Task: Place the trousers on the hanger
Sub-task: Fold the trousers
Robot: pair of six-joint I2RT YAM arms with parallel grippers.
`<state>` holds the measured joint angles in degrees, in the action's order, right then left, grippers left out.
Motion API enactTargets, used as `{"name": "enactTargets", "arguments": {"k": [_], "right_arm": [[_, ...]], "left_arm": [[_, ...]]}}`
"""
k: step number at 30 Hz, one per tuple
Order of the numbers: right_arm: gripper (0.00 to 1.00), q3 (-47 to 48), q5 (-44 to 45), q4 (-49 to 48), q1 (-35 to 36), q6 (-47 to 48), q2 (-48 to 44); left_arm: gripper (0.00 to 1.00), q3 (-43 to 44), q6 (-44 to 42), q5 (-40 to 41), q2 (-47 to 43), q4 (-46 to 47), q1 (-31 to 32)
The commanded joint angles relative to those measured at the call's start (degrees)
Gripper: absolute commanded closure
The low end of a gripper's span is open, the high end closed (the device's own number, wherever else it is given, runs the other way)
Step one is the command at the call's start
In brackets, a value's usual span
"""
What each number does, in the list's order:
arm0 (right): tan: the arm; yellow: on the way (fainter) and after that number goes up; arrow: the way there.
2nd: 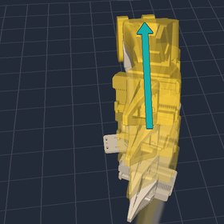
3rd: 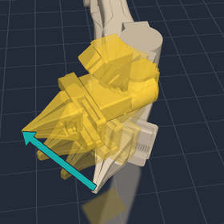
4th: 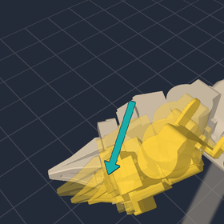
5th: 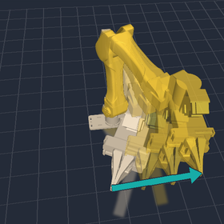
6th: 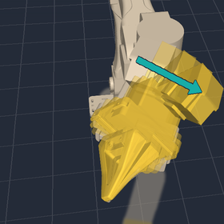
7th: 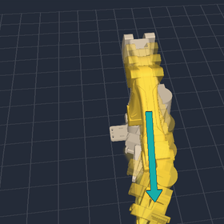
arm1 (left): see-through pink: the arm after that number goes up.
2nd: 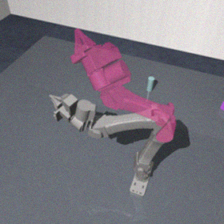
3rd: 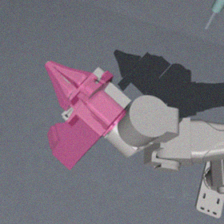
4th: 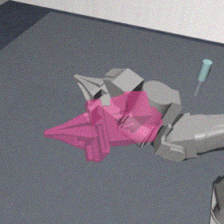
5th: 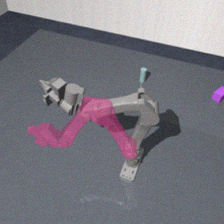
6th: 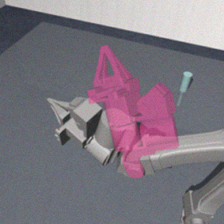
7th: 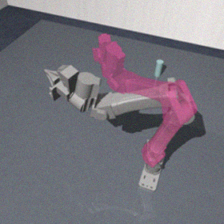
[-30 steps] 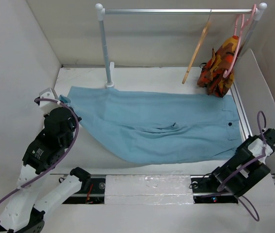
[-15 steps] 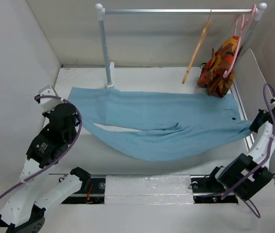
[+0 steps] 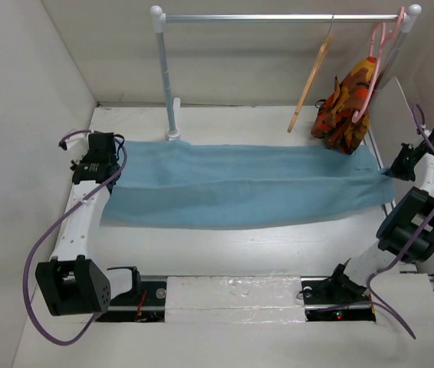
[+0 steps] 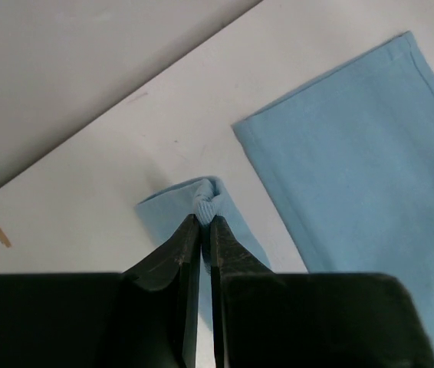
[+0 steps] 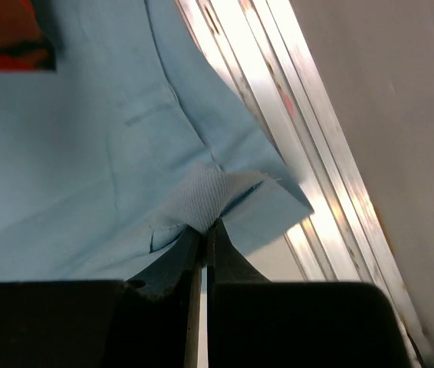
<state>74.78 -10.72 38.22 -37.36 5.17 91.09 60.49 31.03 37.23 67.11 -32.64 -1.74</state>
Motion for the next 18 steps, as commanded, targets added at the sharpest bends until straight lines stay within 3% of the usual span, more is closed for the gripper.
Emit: {"name": "enactTargets", "arguments": {"k": [1, 8, 12, 17, 18], "right_arm": [[1.0, 6.2, -3.6, -9.9, 0.5, -3.0, 4.7], [1.0, 14.4, -6.8, -16.4, 5.3, -7.7, 16.1], [1.0, 21.6, -7.5, -18.3, 7.1, -9.0, 22.6], [1.0, 26.0, -8.0, -22.6, 8.4, -14.0, 27.2], [0.93, 26.1, -8.3, -24.7, 9.0, -14.9, 27.9]], "left_arm": [[1.0, 5.1, 3.0, -1.0, 1.7, 2.0, -1.4], [1.0, 14.4, 4.7, 1.4, 16.5, 3.3, -1.4], [1.0, 23.6, 4.0, 1.8, 28.8, 5.1, -1.4], [1.0, 32.7, 5.3, 6.5, 38.2, 4.7, 0.7], [1.0, 32.7, 5.1, 6.6, 39.7, 2.7, 0.7]]}}
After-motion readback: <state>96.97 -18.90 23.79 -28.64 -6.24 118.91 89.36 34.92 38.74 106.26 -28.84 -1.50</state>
